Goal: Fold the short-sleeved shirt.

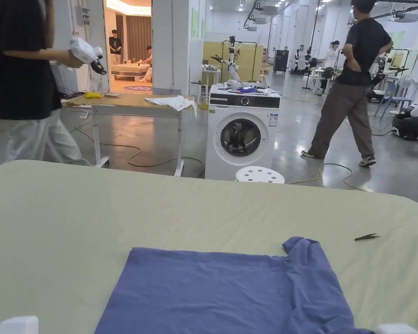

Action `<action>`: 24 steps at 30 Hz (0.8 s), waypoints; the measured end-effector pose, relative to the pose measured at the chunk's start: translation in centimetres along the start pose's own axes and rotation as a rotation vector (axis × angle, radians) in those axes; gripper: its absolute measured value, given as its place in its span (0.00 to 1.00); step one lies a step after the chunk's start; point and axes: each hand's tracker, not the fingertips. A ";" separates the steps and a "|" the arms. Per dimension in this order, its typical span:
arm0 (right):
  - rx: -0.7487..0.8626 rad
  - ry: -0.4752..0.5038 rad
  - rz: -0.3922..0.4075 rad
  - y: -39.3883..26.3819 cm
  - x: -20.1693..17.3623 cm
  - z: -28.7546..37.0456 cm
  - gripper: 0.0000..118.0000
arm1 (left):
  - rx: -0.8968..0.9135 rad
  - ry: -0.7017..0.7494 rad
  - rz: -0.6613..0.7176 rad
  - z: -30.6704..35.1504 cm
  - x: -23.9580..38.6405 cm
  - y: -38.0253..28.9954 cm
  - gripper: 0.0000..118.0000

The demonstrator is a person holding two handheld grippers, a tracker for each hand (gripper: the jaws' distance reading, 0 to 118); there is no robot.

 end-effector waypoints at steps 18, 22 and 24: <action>0.129 -0.018 -0.118 1.6 -0.6 -1.6 0.71 | 0.088 0.026 -0.084 -2.0 4.1 1.3 0.54; 0.250 -0.021 -0.129 4.2 -1.5 -1.8 0.71 | 0.208 0.011 -0.107 -1.9 5.5 3.5 0.54; 0.308 -0.024 -0.141 4.9 -2.3 -2.5 0.71 | 0.293 0.022 -0.100 -2.5 5.7 4.4 0.54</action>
